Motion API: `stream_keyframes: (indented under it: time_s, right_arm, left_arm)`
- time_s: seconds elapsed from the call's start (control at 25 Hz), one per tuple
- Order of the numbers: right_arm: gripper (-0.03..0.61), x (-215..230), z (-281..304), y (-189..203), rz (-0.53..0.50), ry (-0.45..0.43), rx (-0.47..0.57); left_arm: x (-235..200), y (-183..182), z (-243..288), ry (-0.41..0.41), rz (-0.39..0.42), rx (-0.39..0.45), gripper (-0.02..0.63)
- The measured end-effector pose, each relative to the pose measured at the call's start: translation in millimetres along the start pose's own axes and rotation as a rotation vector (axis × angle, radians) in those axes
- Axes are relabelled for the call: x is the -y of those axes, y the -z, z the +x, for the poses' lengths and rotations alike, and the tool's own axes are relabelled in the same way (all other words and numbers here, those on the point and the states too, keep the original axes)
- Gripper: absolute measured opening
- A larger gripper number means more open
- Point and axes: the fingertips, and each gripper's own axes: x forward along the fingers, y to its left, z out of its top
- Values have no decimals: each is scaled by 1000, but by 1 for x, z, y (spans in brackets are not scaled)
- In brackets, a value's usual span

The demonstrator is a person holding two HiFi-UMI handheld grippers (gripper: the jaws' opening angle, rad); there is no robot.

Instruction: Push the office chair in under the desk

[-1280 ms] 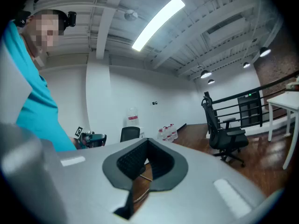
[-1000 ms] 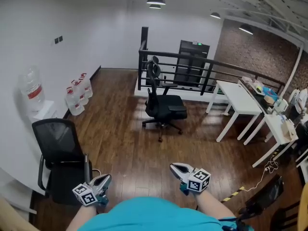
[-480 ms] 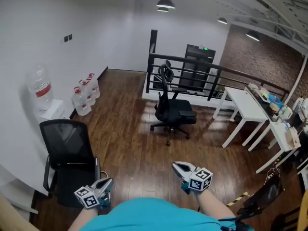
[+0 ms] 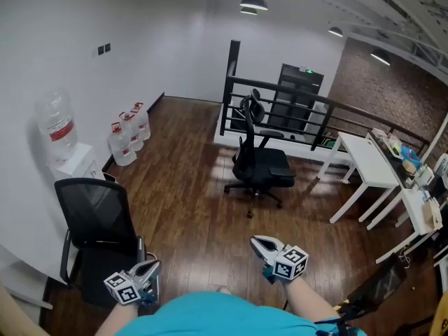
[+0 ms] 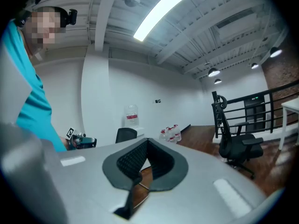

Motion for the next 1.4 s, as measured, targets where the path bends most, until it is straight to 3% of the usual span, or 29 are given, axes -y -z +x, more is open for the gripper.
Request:
stream_keyframes:
  time_s: [0.12, 0.32, 0.48, 0.64, 0.84, 1.0, 1.16, 1.4]
  right_arm:
    - [0, 59, 26, 8, 19, -11, 15]
    - [0, 161, 56, -4, -43, -66, -9]
    - [0, 235, 83, -19, -89, -96, 1]
    - [0, 293, 115, -25, -115, -101, -12]
    - [2, 339, 165, -16, -147, -80, -43]
    - [2, 385, 221, -10, -158, -25, -48]
    - [2, 408, 316, -9, -177, 29, -66]
    - [2, 460, 414, -26, -207, 135, -75]
  left_arm:
    - [-24, -11, 51, 22, 39, 2, 24]
    - [-81, -10, 142, -65, 4, 15, 25]
    - [-107, -22, 223, -23, 49, 31, 24]
    - [-163, -22, 275, -54, 33, 32, 24]
    - [-232, -28, 305, -37, 26, 22, 25]
    - [-297, -41, 334, 30, 25, 25, 25]
    - [-388, -75, 338, 79, 20, 15, 25]
    - [-481, -122, 345, 117, 34, -15, 25]
